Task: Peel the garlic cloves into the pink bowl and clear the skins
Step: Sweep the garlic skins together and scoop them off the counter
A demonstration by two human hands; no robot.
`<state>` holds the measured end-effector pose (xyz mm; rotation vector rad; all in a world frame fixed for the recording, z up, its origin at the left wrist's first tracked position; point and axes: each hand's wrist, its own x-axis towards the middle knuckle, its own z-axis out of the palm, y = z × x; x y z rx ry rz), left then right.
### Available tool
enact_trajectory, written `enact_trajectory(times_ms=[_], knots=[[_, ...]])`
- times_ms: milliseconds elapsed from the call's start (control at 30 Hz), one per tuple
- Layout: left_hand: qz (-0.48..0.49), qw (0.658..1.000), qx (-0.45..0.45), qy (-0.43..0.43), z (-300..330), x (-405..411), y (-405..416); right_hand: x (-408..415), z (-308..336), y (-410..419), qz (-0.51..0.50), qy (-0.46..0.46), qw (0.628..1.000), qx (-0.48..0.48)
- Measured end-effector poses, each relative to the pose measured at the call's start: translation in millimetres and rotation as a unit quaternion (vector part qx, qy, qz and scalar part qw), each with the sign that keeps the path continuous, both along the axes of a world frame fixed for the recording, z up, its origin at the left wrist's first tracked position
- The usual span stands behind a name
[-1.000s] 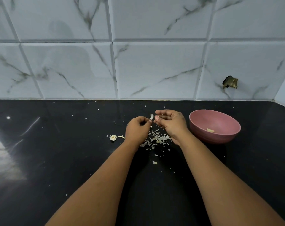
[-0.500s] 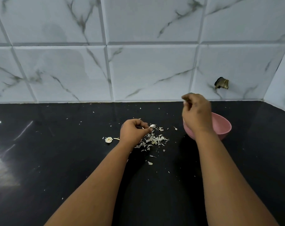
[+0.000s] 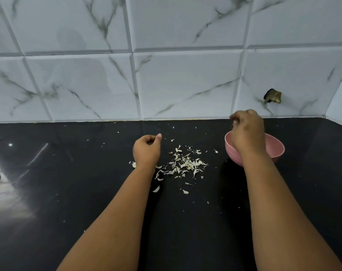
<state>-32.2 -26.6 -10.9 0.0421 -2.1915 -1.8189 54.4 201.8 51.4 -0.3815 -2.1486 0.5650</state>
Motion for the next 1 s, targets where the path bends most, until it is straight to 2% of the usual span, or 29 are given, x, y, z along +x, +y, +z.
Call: enact_trajectory(times_ms=[67,133,233,300,367,467,567,633,667,733,800,867,933,1000], knots=[[0.020,0.999,0.041,-0.006,1,-1,-2,-5,-3,-18,0.072,0.035,0.996,0.046],[0.023,0.997,0.072,-0.015,1,0,-4,-11,-15,-45,0.165,-0.008,0.982,0.091],[0.020,0.997,0.076,-0.020,1,2,-2,-24,-40,-83,0.300,-0.192,0.926,0.128],[0.027,0.997,0.068,-0.021,1,2,-1,-37,-49,-95,0.291,-0.326,0.885,0.159],[0.035,0.997,0.065,-0.023,1,0,0,-46,-48,-96,0.249,-0.391,0.870,0.167],[0.032,0.997,0.066,-0.026,0,-2,2,-42,-46,-84,0.230,-0.348,0.903,0.106],[0.025,0.998,0.052,-0.034,-2,-3,4,-33,-47,-64,0.223,-0.238,0.945,0.032],[-0.014,0.999,-0.029,-0.038,-6,-3,4,-33,-46,-51,0.214,-0.191,0.958,0.023],[-0.042,0.992,-0.114,-0.036,-8,-3,5,-35,-47,-47,0.205,-0.193,0.959,0.036],[-0.089,0.951,-0.294,-0.024,-12,-1,9,-41,-55,-45,0.178,-0.248,0.950,0.069],[-0.133,0.895,-0.424,-0.031,-15,2,16,-46,-65,-51,0.162,-0.336,0.925,0.070],[-0.178,0.858,-0.480,-0.036,-15,5,22,-51,-72,-61,0.184,-0.384,0.903,0.061],[-0.230,0.848,-0.475,-0.032,-15,7,27,-54,-74,-70,0.215,-0.403,0.885,0.091],[-0.259,0.852,-0.454,-0.032,-14,9,32,-52,-72,-74,0.249,-0.390,0.882,0.089]])
